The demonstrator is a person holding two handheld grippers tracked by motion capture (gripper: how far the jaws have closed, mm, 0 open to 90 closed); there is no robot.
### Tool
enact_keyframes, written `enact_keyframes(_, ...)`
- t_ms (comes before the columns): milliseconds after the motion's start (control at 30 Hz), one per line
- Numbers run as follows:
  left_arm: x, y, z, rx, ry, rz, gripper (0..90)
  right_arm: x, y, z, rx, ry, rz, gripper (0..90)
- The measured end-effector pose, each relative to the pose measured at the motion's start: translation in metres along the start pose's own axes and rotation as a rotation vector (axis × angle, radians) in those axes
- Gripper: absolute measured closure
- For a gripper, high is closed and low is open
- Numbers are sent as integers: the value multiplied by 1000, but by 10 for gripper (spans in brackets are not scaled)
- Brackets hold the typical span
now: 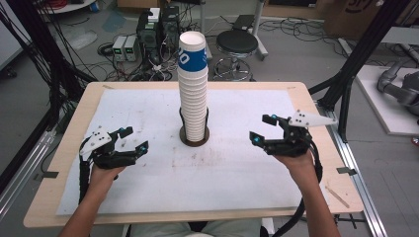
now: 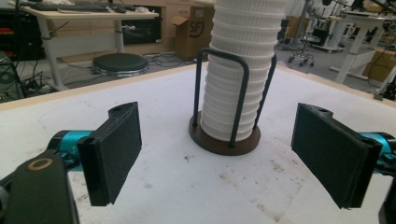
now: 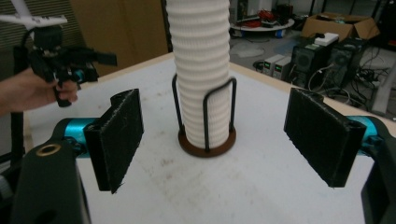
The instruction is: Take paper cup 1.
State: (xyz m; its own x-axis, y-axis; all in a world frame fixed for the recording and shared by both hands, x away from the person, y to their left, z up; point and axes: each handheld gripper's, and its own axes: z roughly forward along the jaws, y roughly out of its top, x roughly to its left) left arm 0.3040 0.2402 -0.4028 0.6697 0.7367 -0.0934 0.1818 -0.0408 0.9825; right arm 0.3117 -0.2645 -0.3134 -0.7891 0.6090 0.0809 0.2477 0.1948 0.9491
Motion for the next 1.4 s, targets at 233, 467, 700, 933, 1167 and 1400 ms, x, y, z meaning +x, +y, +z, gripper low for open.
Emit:
enact_keyframes(233, -3, -1, 1, 5, -14, 5, 161, 4, 49, 22, 17, 48, -45, 203)
enact_keyframes(467, -3, 0, 1, -9, -34, -3, 161, 10, 89, 45, 19, 94, -97, 203)
enact_keyframes(700, -2, -1, 2, -5, -35, -11, 162, 13, 128, 73, 46, 118, -125, 203)
enact_keyframes(933, -2, -2, 2, -9, -43, -20, 163, 15, 151, 91, 54, 125, -138, 203)
enact_keyframes(1167, -1, -2, 2, -15, -49, -31, 164, 13, 180, 111, 65, 103, -125, 203)
enact_keyframes(1400, 0, -3, 3, -12, -55, -30, 163, 11, 200, 131, 73, 93, -105, 203)
